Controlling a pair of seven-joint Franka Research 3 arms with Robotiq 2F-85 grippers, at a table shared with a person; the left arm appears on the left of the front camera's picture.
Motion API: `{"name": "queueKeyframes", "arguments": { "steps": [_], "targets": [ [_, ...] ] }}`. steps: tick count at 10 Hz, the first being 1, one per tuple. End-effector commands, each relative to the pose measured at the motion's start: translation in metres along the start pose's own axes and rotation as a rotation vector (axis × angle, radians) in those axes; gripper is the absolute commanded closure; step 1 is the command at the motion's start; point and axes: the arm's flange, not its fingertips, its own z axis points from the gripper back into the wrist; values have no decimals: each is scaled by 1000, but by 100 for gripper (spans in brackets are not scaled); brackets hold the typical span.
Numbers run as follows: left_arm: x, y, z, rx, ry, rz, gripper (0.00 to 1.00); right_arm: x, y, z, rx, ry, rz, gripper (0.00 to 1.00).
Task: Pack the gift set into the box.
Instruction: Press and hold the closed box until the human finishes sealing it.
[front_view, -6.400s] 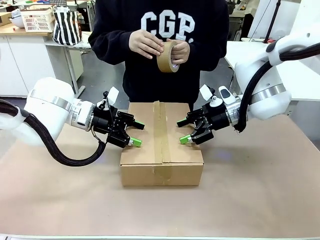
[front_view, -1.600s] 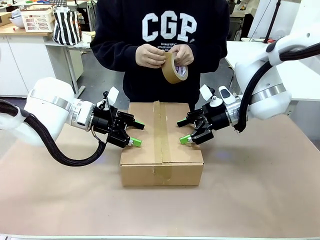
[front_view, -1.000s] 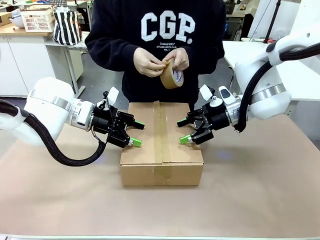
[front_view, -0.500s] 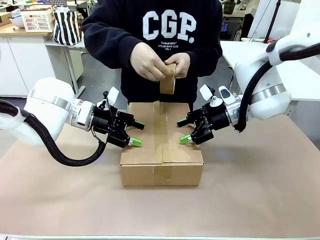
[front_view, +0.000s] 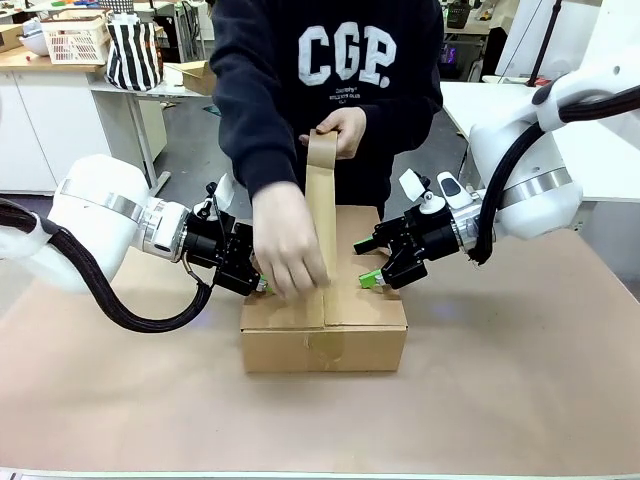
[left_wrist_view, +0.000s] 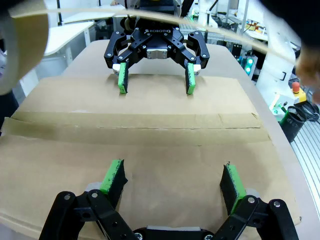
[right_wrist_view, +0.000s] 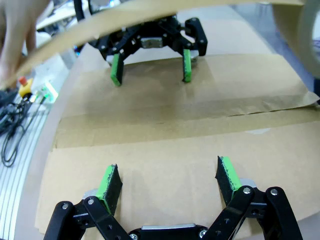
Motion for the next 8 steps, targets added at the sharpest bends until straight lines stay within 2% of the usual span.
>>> {"name": "queueKeyframes", "arguments": {
  "steps": [1, 8],
  "targets": [
    [-2, -1, 1, -14, 3, -1, 0, -1, 0, 0, -4, 2, -6, 0],
    [-2, -1, 1, -14, 3, -1, 0, -1, 0, 0, -4, 2, -6, 0]
  ]
}}
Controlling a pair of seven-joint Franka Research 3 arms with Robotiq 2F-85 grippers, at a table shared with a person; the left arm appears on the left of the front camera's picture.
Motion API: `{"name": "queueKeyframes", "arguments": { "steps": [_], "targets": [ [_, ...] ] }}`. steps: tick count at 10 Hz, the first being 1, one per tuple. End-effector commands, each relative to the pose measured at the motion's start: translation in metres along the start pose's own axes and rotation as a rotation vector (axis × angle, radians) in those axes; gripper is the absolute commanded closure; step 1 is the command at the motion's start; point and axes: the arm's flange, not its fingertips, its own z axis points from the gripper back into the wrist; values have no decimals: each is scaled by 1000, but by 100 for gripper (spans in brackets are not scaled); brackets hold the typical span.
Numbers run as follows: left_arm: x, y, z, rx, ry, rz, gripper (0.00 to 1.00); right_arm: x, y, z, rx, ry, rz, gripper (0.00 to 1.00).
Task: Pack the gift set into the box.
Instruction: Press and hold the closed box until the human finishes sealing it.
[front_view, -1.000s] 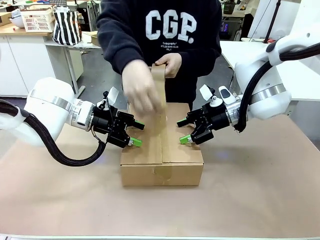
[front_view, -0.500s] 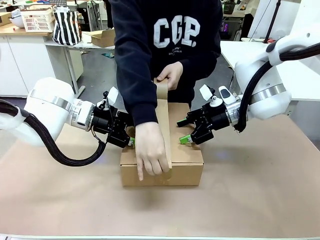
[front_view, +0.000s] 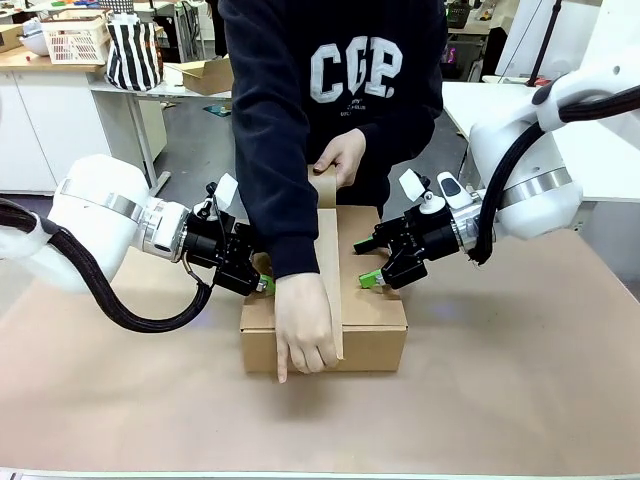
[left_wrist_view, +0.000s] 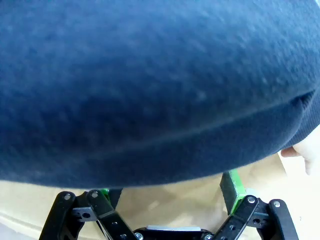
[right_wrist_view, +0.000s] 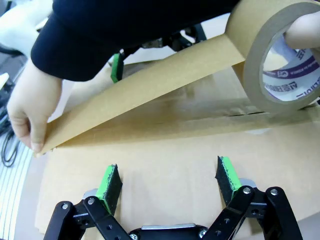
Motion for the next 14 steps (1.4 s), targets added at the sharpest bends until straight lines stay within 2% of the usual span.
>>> {"name": "queueKeyframes", "arguments": {
  "steps": [1, 14],
  "targets": [
    [-2, -1, 1, -14, 3, -1, 0, -1, 0, 0, -4, 2, -6, 0],
    [-2, -1, 1, -14, 3, -1, 0, -1, 0, 0, -4, 2, -6, 0]
  ]
}}
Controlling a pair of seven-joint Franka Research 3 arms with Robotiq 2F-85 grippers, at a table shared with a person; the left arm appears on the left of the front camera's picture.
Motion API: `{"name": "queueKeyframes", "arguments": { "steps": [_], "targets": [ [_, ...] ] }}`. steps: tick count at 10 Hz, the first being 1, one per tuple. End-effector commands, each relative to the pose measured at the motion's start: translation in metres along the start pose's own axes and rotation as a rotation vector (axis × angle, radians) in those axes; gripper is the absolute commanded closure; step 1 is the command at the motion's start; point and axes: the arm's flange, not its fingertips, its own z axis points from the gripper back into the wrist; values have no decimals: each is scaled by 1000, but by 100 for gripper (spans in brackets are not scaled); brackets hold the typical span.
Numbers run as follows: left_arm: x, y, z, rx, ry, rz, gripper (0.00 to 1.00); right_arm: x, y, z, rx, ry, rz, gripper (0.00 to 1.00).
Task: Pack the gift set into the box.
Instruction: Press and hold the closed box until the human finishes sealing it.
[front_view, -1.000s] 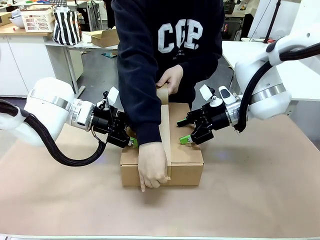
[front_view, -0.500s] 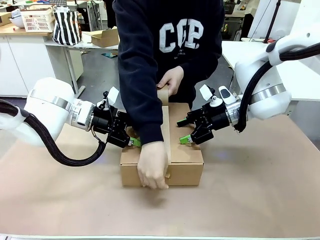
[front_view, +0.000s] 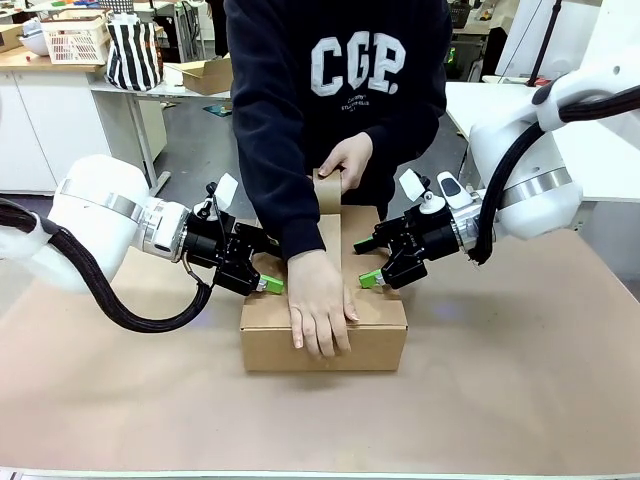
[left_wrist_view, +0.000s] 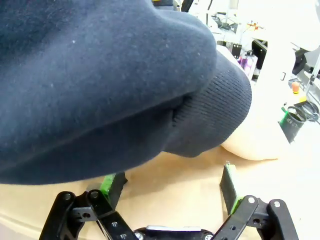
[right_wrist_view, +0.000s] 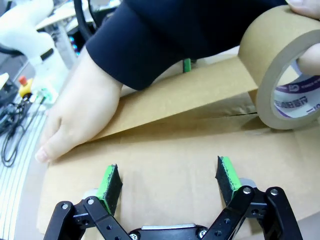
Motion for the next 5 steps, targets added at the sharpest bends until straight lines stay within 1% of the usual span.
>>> {"name": "queueKeyframes", "arguments": {
  "steps": [1, 5],
  "targets": [
    [-2, -1, 2, -13, 4, -2, 0, -1, 0, 0, -3, 2, -6, 0],
    [-2, -1, 2, -13, 4, -2, 0, -1, 0, 0, -3, 2, -6, 0]
  ]
}}
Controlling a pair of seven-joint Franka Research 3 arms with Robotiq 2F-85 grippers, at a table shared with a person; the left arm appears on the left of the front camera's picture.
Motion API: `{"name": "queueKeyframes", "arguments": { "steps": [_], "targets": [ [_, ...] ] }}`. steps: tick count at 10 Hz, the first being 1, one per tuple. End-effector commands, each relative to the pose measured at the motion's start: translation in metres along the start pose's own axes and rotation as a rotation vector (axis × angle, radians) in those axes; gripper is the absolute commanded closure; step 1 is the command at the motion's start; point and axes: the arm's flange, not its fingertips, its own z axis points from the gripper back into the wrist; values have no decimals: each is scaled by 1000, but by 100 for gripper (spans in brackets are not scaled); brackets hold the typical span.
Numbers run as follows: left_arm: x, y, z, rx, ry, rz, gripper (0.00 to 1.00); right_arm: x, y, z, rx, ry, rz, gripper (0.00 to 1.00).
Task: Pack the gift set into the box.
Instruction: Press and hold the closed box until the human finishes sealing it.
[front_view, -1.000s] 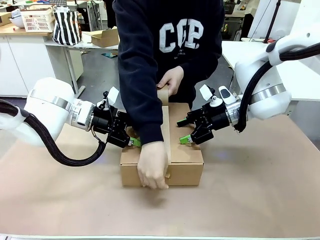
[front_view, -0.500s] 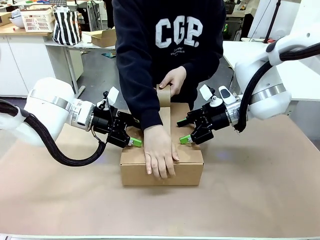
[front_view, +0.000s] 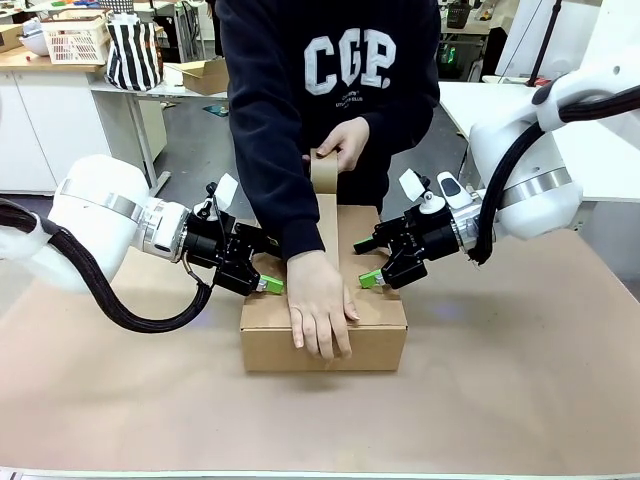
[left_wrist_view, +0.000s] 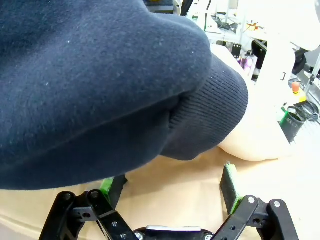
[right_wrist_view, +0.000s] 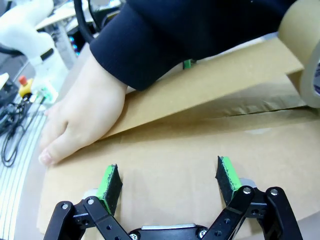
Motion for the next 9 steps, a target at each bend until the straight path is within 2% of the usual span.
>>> {"name": "queueKeyframes", "arguments": {
  "steps": [1, 9],
  "targets": [
    [-2, -1, 2, -12, 4, -2, 0, -1, 0, 0, -3, 2, -6, 0],
    [-2, -1, 2, -12, 4, -2, 0, -1, 0, 0, -3, 2, -6, 0]
  ]
}}
